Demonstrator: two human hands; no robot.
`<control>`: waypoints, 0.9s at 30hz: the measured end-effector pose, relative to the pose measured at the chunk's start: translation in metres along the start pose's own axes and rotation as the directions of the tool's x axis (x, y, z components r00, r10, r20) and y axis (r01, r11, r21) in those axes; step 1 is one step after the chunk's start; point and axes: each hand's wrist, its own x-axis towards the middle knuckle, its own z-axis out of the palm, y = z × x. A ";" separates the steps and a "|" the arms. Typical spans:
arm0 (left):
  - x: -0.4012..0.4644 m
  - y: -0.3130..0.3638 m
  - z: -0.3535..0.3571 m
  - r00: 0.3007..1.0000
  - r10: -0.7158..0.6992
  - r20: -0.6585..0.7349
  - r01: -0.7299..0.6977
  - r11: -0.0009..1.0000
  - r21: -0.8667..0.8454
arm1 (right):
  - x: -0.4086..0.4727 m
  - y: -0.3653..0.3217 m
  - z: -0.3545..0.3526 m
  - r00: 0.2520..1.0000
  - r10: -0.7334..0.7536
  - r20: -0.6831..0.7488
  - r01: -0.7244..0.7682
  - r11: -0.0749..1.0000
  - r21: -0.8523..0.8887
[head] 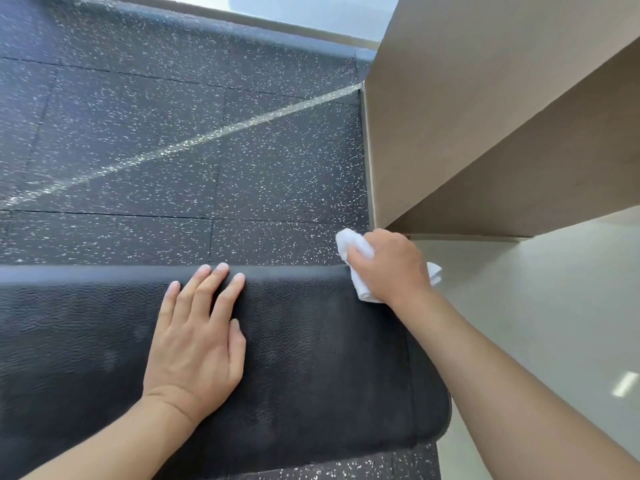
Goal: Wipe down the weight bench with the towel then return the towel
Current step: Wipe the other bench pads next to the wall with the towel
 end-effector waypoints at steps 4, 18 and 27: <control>-0.001 -0.001 -0.001 1.000 -0.004 0.002 0.004 0.999 -0.050 | -0.002 -0.050 0.008 1.000 -0.010 0.023 0.011 0.999 -0.041; -0.038 -0.259 -0.089 0.962 0.236 0.136 -0.236 0.972 -0.011 | -0.028 -0.300 0.062 0.991 -0.095 0.098 0.097 0.995 -0.018; -0.113 -0.414 -0.154 0.967 0.115 0.229 -0.127 0.991 0.039 | -0.040 -0.501 0.111 0.970 -0.215 0.118 0.209 0.976 0.060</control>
